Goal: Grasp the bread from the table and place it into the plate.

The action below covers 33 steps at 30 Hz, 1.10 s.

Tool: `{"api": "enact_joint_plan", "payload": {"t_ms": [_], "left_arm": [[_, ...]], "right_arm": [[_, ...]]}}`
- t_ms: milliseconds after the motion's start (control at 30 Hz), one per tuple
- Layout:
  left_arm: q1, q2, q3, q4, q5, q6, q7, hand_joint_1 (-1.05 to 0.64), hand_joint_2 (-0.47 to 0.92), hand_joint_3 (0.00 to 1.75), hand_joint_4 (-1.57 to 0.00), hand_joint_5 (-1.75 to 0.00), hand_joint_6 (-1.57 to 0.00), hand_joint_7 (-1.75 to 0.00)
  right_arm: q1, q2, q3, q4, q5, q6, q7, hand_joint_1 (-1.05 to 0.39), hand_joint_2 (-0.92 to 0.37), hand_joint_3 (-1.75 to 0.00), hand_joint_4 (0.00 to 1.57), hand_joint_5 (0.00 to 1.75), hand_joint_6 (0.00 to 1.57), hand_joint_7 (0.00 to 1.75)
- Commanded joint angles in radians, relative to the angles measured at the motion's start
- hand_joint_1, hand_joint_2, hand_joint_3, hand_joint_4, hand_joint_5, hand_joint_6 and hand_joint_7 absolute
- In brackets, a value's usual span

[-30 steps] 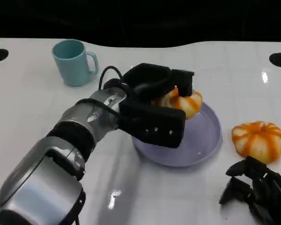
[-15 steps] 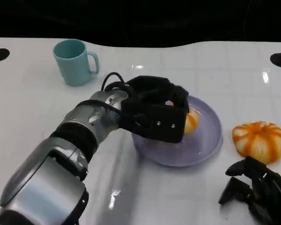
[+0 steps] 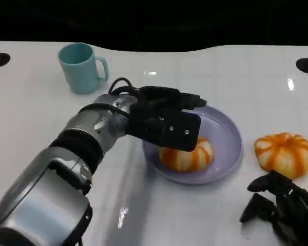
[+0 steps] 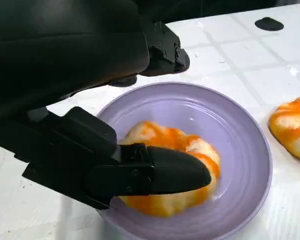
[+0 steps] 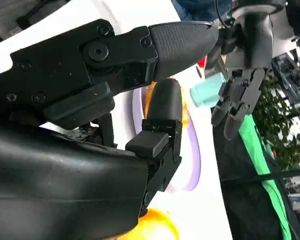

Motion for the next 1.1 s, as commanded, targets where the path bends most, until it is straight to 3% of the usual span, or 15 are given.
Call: {"api": "enact_joint_plan", "payload": {"t_ms": [33, 233, 400, 500, 600, 633, 667, 767, 833, 900, 933, 967, 1033, 1067, 1100], "left_arm": [[-0.006, 0.043, 0.032, -0.027, -0.036, -0.014, -0.047, -1.05, 0.92, 0.73, -0.01, -0.12, -0.07, 0.00], [0.013, 0.064, 0.066, -0.051, -0.075, -0.028, -0.065, -1.05, 0.92, 0.72, -0.02, -0.13, -0.08, -0.01], [0.119, 0.093, 0.234, -0.116, -0.278, -0.104, -0.099, -0.91, 0.92, 0.60, -0.17, -0.22, -0.24, -0.08], [0.175, 0.079, 0.316, -0.156, -0.399, -0.106, -0.172, -0.84, 0.92, 0.54, -0.23, -0.26, -0.30, -0.09], [0.188, 0.079, 0.329, -0.176, -0.421, -0.098, -0.194, -0.83, 0.92, 0.53, -0.23, -0.28, -0.31, -0.09], [0.251, 0.055, 0.388, -0.222, -0.508, -0.114, -0.205, -0.83, 0.92, 0.53, -0.23, -0.28, -0.31, -0.09], [0.300, 0.037, 0.432, -0.260, -0.575, -0.124, -0.214, -0.78, 0.92, 0.48, -0.40, -0.41, -0.41, -0.12], [0.442, -0.017, 0.519, -0.406, -0.739, -0.093, -0.236, -0.72, 0.92, 0.44, -0.56, -0.61, -0.57, -0.16], [0.531, -0.040, 0.548, -0.515, -0.827, -0.052, -0.265, -0.68, 0.92, 0.44, -0.60, -0.73, -0.64, -0.16], [0.588, -0.047, 0.557, -0.593, -0.879, -0.020, -0.295, -0.64, 0.92, 0.46, -0.60, -0.97, -0.71, -0.21], [0.636, -0.054, 0.566, -0.658, -0.919, 0.026, -0.300, -0.63, 0.92, 0.46, -0.60, -0.99, -0.72, -0.21], [0.668, -0.058, 0.570, -0.707, -0.943, 0.066, -0.300, -0.64, 0.92, 0.42, -0.59, -1.16, -0.77, -0.30], [0.744, -0.066, 0.578, -0.814, -0.996, 0.150, -0.287, -0.64, 0.92, 0.40, -0.58, -1.25, -0.79, -0.35], [0.779, -0.070, 0.581, -0.863, -1.018, 0.189, -0.277, -0.63, 0.92, 0.40, -0.62, -1.42, -0.80, -0.62], [0.804, -0.073, 0.583, -0.902, -1.032, 0.221, -0.269, -0.63, 0.92, 0.40, -0.63, -1.47, -0.77, -0.78]], "right_arm": [[0.009, -0.013, -0.003, -0.003, 0.000, -0.017, 0.002, -0.53, -0.92, -0.27, 0.62, 1.56, 0.55, 1.29], [0.008, -0.013, -0.004, 0.001, 0.001, -0.021, 0.003, -0.54, -0.92, -0.27, 0.61, 1.56, 0.54, 1.29], [0.008, -0.011, -0.005, -0.005, 0.007, -0.009, 0.001, -0.53, -0.92, -0.26, 0.62, 1.56, 0.55, 1.30], [0.010, -0.006, -0.006, -0.006, 0.008, -0.010, -0.005, -0.54, -0.92, -0.24, 0.62, 1.55, 0.56, 1.29], [0.010, -0.006, -0.006, -0.006, 0.008, -0.010, -0.006, -0.54, -0.92, -0.24, 0.63, 1.55, 0.56, 1.28], [0.009, -0.007, -0.005, -0.005, 0.007, -0.009, -0.003, -0.54, -0.92, -0.24, 0.63, 1.55, 0.56, 1.28], [0.008, -0.009, -0.004, -0.004, 0.007, -0.007, -0.001, -0.53, -0.92, -0.25, 0.62, 1.55, 0.56, 1.28], [0.007, -0.010, -0.001, -0.003, 0.008, -0.005, 0.006, -0.53, -0.92, -0.26, 0.62, 1.54, 0.55, 1.28], [0.008, -0.008, 0.001, -0.008, 0.010, 0.002, 0.007, -0.54, -0.92, -0.26, 0.62, 1.54, 0.55, 1.28], [0.010, -0.005, 0.003, -0.013, 0.012, 0.009, 0.006, -0.53, -0.92, -0.26, 0.62, 1.54, 0.55, 1.27], [0.015, 0.001, 0.003, -0.018, 0.009, 0.004, -0.002, -0.52, -0.92, -0.26, 0.62, 1.54, 0.55, 1.26], [0.017, 0.005, 0.004, -0.021, 0.007, 0.000, -0.007, -0.52, -0.92, -0.26, 0.62, 1.54, 0.56, 1.24], [0.020, 0.010, 0.004, -0.023, 0.007, -0.006, -0.009, -0.52, -0.92, -0.26, 0.63, 1.53, 0.57, 1.22], [0.019, 0.011, 0.004, -0.021, 0.008, -0.007, -0.006, -0.52, -0.92, -0.26, 0.62, 1.53, 0.57, 1.21], [0.019, 0.012, 0.004, -0.020, 0.009, -0.008, -0.004, -0.52, -0.92, -0.26, 0.62, 1.53, 0.57, 1.21]]}}
